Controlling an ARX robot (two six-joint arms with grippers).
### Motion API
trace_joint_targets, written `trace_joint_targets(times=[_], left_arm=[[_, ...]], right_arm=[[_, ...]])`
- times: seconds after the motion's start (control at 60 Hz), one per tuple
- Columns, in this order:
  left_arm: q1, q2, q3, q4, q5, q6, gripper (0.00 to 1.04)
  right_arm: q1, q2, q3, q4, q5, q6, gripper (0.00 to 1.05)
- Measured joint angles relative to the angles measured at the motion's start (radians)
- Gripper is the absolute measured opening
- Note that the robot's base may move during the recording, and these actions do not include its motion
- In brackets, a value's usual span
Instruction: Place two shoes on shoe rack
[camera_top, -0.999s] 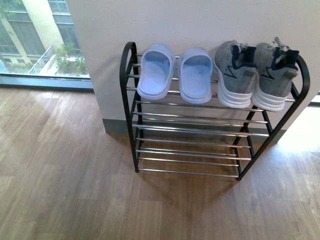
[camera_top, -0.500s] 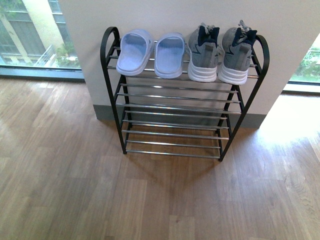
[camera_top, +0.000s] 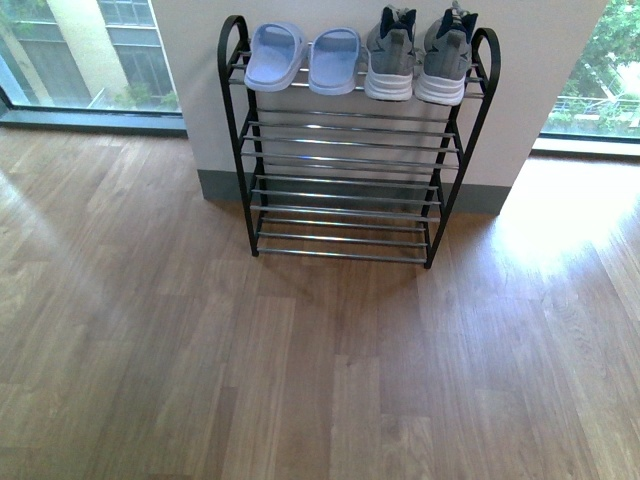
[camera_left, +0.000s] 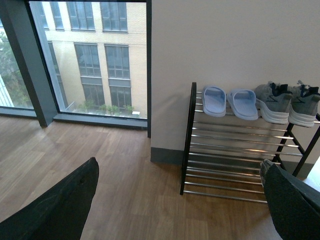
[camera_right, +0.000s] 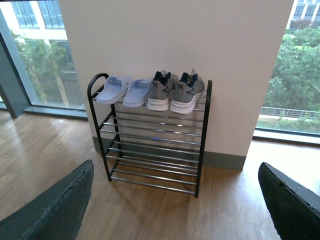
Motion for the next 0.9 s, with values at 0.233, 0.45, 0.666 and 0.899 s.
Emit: trace_joint_targets(times=[0.233, 0.45, 0.666, 0.899], left_arm=[[0.0, 0.0, 0.0, 0.0, 0.0, 0.0, 0.95], [0.0, 0.0, 0.0, 0.0, 0.0, 0.0, 0.95], [0.0, 0.0, 0.0, 0.0, 0.0, 0.001, 0.95], [0.0, 0.0, 0.0, 0.0, 0.0, 0.002, 0.95]], right_arm=[[0.0, -0.001, 0.0, 0.0, 0.0, 0.0, 0.95], [0.0, 0.0, 0.0, 0.0, 0.0, 0.0, 0.95], [0.0, 0.0, 0.0, 0.0, 0.0, 0.0, 0.95], [0.0, 0.0, 0.0, 0.0, 0.0, 0.0, 0.95]])
